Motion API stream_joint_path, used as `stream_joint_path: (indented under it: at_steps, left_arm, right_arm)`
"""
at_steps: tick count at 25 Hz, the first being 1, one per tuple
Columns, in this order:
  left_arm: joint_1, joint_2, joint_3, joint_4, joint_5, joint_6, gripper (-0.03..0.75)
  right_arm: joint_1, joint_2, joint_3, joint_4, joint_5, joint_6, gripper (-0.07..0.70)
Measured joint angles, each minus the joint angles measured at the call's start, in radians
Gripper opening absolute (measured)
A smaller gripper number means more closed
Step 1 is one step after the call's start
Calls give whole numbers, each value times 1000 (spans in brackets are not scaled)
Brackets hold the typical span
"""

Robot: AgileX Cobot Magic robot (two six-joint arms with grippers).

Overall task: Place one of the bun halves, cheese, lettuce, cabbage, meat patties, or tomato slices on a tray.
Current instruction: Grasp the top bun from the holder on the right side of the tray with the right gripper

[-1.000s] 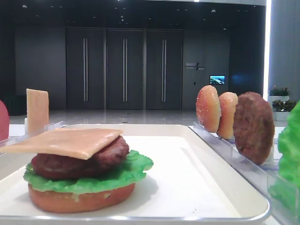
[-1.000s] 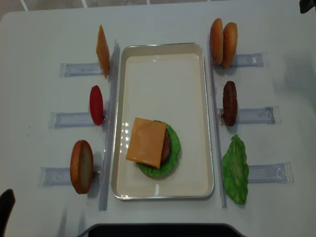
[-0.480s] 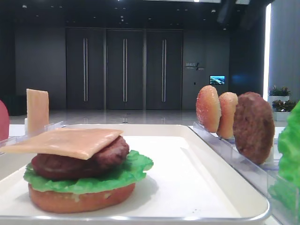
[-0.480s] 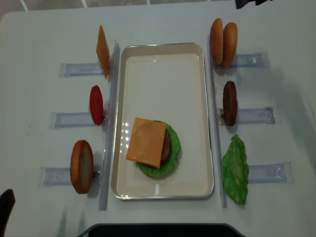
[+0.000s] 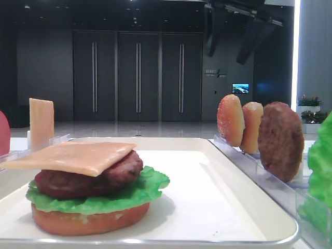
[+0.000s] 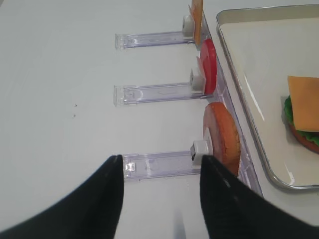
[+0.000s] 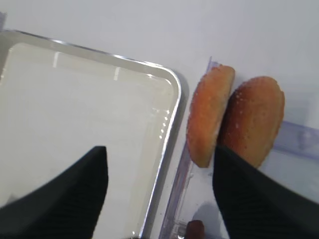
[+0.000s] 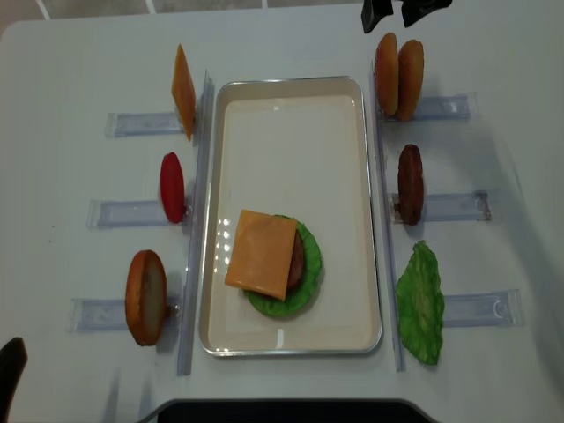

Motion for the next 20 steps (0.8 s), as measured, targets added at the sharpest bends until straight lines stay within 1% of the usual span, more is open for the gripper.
stream_joint_path:
  at_steps: [4,8,20]
  left_arm:
    - [0,0,0,0,0,0,376]
    - [0,0,0,0,0,0,361]
    - [0,0,0,0,0,-1,356]
  right_arm:
    - [-34,37,0,0,14,18,438]
    - [-40,58,0,0,12,20,438]
    - [-40,121,0,24,-52,9,441]
